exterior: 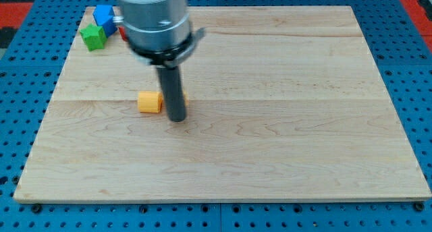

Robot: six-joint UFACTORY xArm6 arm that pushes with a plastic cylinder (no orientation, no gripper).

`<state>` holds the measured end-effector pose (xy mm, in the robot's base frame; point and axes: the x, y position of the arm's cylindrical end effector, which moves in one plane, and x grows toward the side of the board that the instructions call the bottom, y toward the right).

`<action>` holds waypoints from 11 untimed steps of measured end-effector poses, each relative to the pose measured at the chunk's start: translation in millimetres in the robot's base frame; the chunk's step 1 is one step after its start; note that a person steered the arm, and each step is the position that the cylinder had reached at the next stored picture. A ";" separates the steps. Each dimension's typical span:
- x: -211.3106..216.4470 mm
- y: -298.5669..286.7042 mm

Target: Move the yellow heart into the yellow hexagon

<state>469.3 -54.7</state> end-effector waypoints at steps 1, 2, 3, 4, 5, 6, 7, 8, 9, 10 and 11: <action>-34.2 -4.9; 4.3 5.2; 2.0 -17.0; -16.0 -52.6; -44.6 -61.3; -64.9 -62.3; -67.6 -100.9; -68.2 -165.9; -21.4 -147.2; -24.0 -82.3; -27.2 -40.4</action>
